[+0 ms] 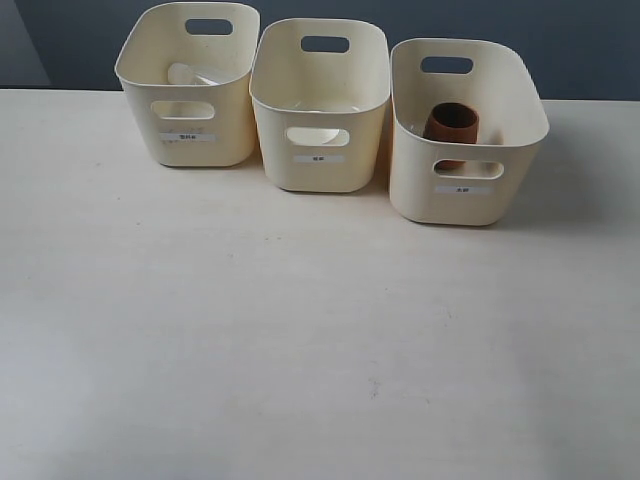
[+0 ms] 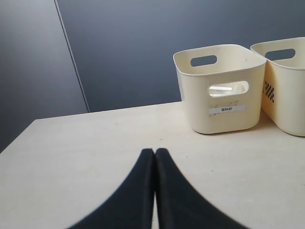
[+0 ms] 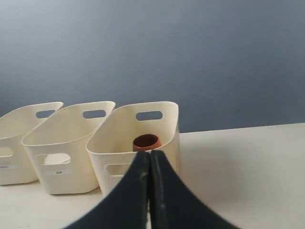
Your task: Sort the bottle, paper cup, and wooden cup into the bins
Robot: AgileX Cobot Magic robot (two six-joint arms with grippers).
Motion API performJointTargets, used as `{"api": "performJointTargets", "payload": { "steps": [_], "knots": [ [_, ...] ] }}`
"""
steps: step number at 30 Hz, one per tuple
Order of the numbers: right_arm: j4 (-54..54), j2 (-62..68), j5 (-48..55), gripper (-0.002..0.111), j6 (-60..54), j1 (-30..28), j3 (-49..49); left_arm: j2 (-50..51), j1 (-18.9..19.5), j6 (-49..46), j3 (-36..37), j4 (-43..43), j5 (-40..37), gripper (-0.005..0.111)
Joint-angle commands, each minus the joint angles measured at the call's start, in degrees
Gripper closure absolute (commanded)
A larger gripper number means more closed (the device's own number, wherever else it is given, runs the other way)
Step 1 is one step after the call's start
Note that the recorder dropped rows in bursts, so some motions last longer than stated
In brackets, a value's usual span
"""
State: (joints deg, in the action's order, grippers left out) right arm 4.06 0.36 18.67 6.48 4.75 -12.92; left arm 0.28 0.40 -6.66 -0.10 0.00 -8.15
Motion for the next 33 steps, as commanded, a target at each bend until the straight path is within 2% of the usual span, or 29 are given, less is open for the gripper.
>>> {"api": "performJointTargets", "payload": {
  "steps": [1, 7, 12, 21, 23, 26, 33],
  "knots": [
    [-0.6, -0.4, -7.2, 0.109, 0.0, -0.7, 6.9, -0.3, 0.0, 0.1, 0.1, 0.0, 0.4, 0.107],
    [-0.9, -0.4, -16.5, 0.109, -0.1, -0.7, 12.9, -0.3, 0.0, 0.1, 0.1, 0.0, 0.4, 0.107],
    [-0.6, -0.4, -9.6, 0.109, -0.1, -0.7, 12.9, -0.3, 0.0, 0.1, 0.1, 0.0, 0.4, 0.107],
    [1.5, -0.4, -8.6, 0.109, 0.2, -0.7, 12.9, -0.3, 0.0, 0.1, 0.1, 0.0, 0.4, 0.107],
    [-1.3, -0.4, -10.3, 0.109, -1.7, -2.7, 12.9, -0.3, 0.0, 0.1, 0.1, 0.0, 0.4, 0.107],
    [-2.5, -0.4, -10.4, 0.109, -12.1, -6.3, 12.9, -0.3, 0.0, 0.1, 0.1, 0.0, 0.4, 0.107],
    [-1.2, -0.4, -10.3, 0.109, -12.5, -6.3, 12.9, -0.3, 0.0, 0.1, 0.1, 0.0, 0.4, 0.107]
  ]
}}
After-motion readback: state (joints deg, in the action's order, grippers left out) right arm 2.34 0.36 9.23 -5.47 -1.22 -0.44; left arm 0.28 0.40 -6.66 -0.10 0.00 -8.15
